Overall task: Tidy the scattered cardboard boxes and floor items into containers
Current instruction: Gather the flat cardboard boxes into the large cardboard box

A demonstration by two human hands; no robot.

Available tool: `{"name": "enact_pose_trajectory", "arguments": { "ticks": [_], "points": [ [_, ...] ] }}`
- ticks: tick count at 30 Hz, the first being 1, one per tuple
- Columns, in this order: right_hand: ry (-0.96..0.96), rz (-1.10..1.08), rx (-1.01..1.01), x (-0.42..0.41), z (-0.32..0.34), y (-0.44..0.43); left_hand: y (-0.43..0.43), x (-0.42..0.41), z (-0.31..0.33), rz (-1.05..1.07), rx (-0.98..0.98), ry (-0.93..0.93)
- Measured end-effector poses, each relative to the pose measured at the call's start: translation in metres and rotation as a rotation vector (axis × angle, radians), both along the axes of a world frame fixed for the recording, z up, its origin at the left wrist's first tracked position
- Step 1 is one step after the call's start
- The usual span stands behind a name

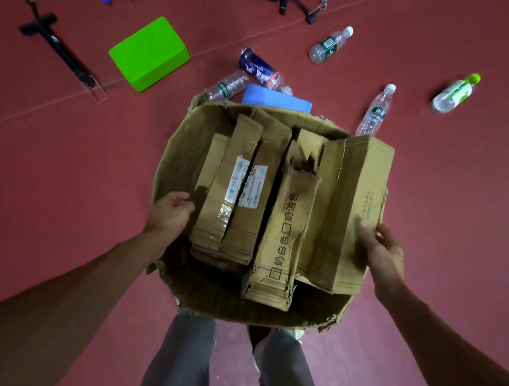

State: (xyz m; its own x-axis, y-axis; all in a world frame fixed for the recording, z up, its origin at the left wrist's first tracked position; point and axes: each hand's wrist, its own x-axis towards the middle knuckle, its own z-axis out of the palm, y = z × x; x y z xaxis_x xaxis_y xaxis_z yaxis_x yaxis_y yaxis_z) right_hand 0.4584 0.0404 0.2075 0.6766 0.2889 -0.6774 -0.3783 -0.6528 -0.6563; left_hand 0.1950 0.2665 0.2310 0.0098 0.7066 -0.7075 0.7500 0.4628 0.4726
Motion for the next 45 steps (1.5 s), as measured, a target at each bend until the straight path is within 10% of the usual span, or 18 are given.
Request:
{"name": "enact_pose_trajectory", "arguments": {
  "ticks": [4,8,13,19,30,45],
  "points": [
    [-0.184,0.355,-0.254,-0.016,0.001,0.015,-0.018,0.0,0.002,-0.069,-0.085,-0.038],
    [-0.305,0.185,-0.393,-0.016,0.029,0.032,-0.02,0.005,0.016,-0.118,-0.133,-0.065],
    [-0.281,-0.126,-0.105,-0.005,0.098,0.049,-0.002,0.015,0.056,-0.13,-0.151,-0.074],
    [0.083,0.018,0.258,-0.028,0.118,0.086,0.021,0.029,0.077,-0.093,-0.126,-0.228],
    [-0.018,0.566,-0.089,-0.091,0.074,0.093,0.005,0.024,0.042,-0.081,-0.244,-0.251],
    [-0.24,0.29,-0.509,0.0,-0.012,0.004,0.037,-0.014,-0.031,0.072,0.021,-0.044]
  ]
}}
